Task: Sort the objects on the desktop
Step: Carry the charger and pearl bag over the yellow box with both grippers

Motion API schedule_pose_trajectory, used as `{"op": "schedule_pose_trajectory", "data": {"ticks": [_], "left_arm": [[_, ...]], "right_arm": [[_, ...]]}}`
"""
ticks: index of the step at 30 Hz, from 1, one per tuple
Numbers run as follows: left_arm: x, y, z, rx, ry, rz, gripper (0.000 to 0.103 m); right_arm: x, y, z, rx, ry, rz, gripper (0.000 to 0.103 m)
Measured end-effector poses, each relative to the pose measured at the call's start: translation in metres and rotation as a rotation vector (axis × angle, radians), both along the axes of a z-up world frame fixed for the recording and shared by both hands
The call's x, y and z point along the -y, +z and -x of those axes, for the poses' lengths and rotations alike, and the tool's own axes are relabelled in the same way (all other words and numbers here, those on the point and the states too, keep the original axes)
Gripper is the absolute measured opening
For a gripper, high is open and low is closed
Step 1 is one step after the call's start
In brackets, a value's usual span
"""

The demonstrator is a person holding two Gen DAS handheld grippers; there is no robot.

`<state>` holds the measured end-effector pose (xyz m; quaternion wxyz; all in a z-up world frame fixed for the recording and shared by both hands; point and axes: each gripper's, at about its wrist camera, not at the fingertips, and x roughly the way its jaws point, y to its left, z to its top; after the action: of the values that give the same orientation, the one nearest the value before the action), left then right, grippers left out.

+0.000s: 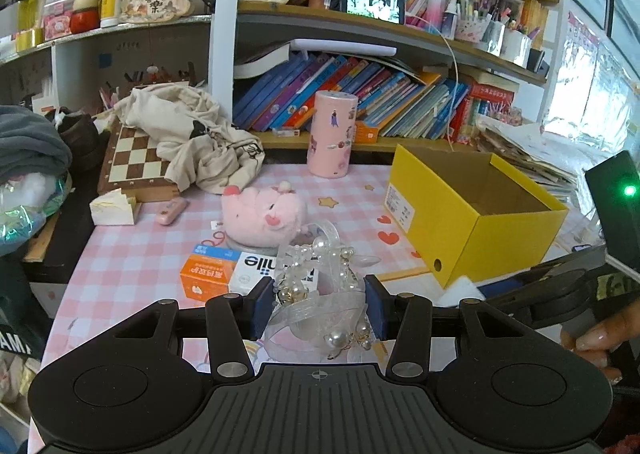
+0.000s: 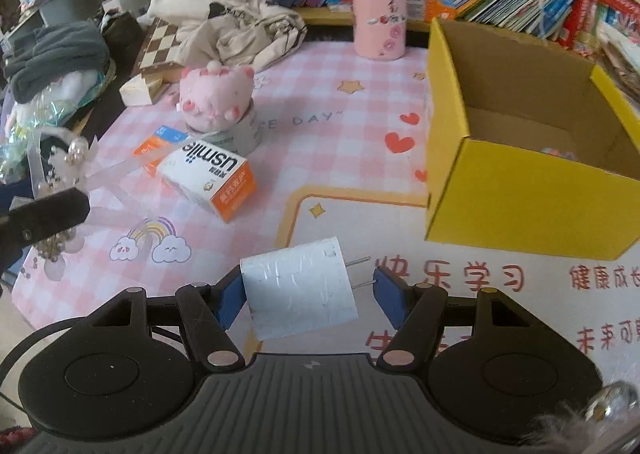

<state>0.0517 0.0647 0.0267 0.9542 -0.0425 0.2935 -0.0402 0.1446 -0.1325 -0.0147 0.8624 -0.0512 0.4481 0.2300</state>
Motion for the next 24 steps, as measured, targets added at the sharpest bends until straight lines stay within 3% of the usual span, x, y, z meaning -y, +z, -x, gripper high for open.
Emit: {"op": "schedule_pose_trajectory", "data": {"ticks": [24], "left_arm": [[0.021, 0.001, 0.017, 0.022, -0.153, 0.015, 0.046]], "right_arm": [[0.030, 0.004, 0.042, -0.006, -0.128, 0.030, 0.066]]}}
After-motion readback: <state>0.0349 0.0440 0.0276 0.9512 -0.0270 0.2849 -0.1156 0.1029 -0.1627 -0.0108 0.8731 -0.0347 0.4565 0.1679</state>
